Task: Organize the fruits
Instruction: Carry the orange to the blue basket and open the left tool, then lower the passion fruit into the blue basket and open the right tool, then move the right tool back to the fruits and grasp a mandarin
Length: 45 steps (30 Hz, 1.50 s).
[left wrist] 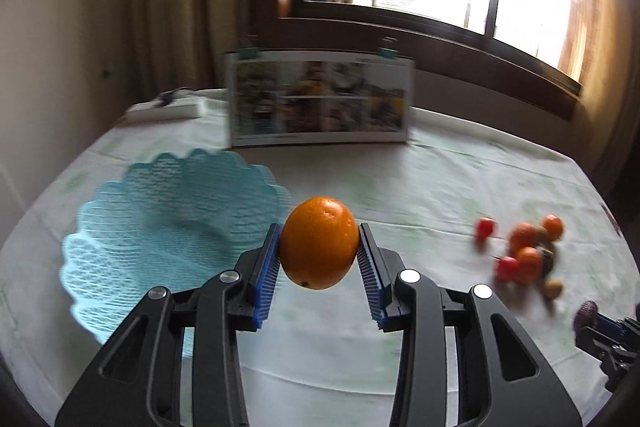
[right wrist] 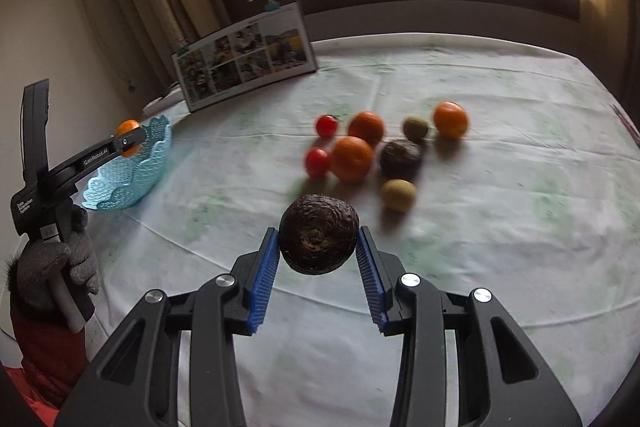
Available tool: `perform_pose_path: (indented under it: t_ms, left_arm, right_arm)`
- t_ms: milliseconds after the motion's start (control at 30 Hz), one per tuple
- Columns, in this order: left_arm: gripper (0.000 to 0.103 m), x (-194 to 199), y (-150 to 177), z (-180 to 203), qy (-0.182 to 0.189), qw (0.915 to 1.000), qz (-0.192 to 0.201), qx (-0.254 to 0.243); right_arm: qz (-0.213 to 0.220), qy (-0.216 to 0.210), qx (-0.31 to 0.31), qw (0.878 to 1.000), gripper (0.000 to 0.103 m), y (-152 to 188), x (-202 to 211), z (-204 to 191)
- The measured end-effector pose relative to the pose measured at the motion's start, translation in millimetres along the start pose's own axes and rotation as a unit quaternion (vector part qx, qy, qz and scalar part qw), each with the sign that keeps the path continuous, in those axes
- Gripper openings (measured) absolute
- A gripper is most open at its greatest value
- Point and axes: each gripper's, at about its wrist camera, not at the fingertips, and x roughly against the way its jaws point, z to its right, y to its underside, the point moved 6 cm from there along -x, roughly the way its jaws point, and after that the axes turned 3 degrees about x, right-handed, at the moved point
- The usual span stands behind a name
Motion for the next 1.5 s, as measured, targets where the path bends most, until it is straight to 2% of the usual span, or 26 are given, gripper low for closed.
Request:
perform_pose_path:
  t_ms: [167, 300, 400, 467, 633, 767, 900, 1100, 1133, 1167, 1200, 1367, 1500]
  left_arm:
    - [0.039, -7, -5, -54, -0.047, 0.9982, -0.003, 0.036]
    - [0.041, -9, -4, -80, -0.075, 0.996, -0.003, 0.047]
    - [0.057, -8, -4, -92, -0.094, 0.9945, 0.0, 0.047]
    - [0.083, -5, -5, -98, -0.1, 0.9938, 0.004, 0.048]
    - [0.098, 12, -8, -115, -0.123, 0.9903, 0.034, 0.054]
    - [0.099, 23, -6, -131, -0.15, 0.9861, 0.046, 0.055]
    - [0.099, 32, -2, -145, -0.161, 0.9838, 0.05, 0.06]
    - [0.099, 41, 2, -156, -0.172, 0.9815, 0.056, 0.064]
    - [0.099, 42, 3, -159, -0.172, 0.9812, 0.056, 0.068]
    - [0.099, 42, 4, -160, -0.172, 0.981, 0.056, 0.071]
    - [0.099, 42, 4, -161, -0.171, 0.9809, 0.056, 0.073]
    - [0.099, 43, 3, -156, -0.161, 0.9821, 0.059, 0.077]
    - [0.099, 43, 1, -140, -0.143, 0.9851, 0.064, 0.071]
  right_arm:
    - [-0.003, -0.018, 0.016, 1.0, 0.04, -12, -16, -26]
    - [-0.008, -0.033, 0.033, 0.999, 0.04, -24, -30, -46]
    - [-0.012, -0.046, 0.044, 0.998, 0.04, -32, -39, -61]
    - [-0.013, -0.055, 0.05, 0.997, 0.04, -37, -45, -72]
    - [-0.006, -0.084, 0.086, 0.993, 0.04, -59, -62, -113]
    - [-0.003, -0.12, 0.106, 0.987, 0.04, -74, -78, -152]
    - [-0.006, -0.153, 0.131, 0.979, 0.04, -83, -98, -198]
    - [-0.016, -0.174, 0.145, 0.974, 0.042, -88, -124, -236]
    - [-0.014, -0.172, 0.144, 0.974, 0.048, -89, -127, -237]
    - [-0.012, -0.169, 0.143, 0.975, 0.058, -90, -128, -237]
    - [-0.007, -0.166, 0.14, 0.976, 0.062, -91, -128, -236]
    - [0.009, -0.14, 0.122, 0.983, 0.063, -91, -116, -214]
    - [0.023, -0.086, 0.098, 0.991, 0.063, -86, -100, -173]
